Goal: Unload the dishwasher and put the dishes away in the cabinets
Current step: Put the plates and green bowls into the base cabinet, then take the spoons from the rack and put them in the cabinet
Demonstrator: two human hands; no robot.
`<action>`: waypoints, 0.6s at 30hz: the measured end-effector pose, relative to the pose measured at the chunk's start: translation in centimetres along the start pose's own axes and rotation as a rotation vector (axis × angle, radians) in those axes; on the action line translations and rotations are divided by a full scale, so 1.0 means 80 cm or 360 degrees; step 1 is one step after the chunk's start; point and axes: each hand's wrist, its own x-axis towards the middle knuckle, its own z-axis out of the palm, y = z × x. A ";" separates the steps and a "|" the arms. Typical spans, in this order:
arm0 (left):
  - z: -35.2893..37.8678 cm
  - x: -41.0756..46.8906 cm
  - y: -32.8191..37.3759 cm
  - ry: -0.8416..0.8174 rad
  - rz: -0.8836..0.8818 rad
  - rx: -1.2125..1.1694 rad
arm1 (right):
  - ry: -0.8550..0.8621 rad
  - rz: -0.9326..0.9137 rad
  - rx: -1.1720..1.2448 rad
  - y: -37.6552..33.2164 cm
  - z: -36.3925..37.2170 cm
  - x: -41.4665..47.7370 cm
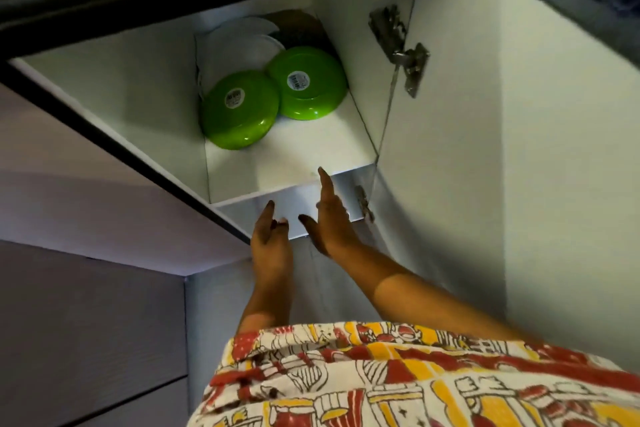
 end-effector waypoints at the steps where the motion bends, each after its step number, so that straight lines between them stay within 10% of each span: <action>1: 0.003 -0.018 -0.009 -0.0034 0.0001 0.0003 | 0.0002 0.0033 0.0019 0.009 -0.009 -0.025; 18: 0.096 -0.334 -0.154 -0.0569 -0.0405 0.0415 | -0.0381 0.0603 -0.0554 0.239 -0.154 -0.376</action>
